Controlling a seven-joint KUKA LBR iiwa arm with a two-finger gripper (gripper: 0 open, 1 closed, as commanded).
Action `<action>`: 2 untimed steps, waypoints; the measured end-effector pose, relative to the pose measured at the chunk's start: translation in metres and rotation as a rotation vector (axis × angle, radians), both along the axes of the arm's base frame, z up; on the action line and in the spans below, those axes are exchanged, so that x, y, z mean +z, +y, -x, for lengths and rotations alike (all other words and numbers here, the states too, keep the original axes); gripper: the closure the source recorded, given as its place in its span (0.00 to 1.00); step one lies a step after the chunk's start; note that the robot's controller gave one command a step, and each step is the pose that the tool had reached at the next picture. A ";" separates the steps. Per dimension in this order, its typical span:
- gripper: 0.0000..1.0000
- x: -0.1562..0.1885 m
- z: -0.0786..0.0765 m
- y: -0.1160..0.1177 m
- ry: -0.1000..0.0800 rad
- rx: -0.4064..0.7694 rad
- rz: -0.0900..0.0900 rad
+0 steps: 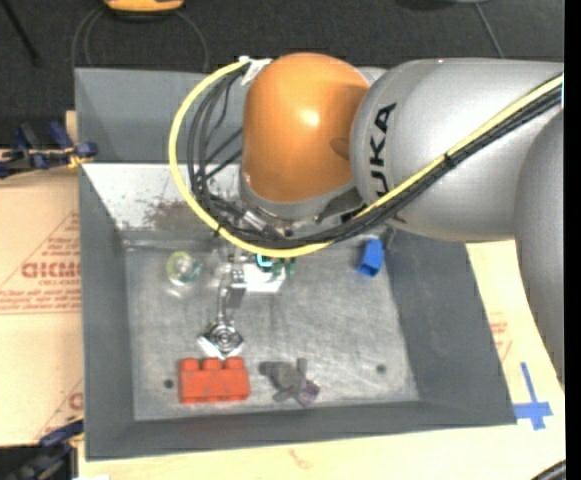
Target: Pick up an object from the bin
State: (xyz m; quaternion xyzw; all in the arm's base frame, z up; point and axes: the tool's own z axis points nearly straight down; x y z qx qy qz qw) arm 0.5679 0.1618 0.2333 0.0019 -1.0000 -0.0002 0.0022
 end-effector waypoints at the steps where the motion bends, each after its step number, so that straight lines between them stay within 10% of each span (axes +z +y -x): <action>1: 0.00 -0.127 0.047 -0.028 0.003 0.137 0.002; 2: 1.00 -0.122 0.044 -0.027 -0.006 0.132 -0.001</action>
Offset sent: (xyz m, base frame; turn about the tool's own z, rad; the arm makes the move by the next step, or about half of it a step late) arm -0.0447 -0.0261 -0.1225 -0.1376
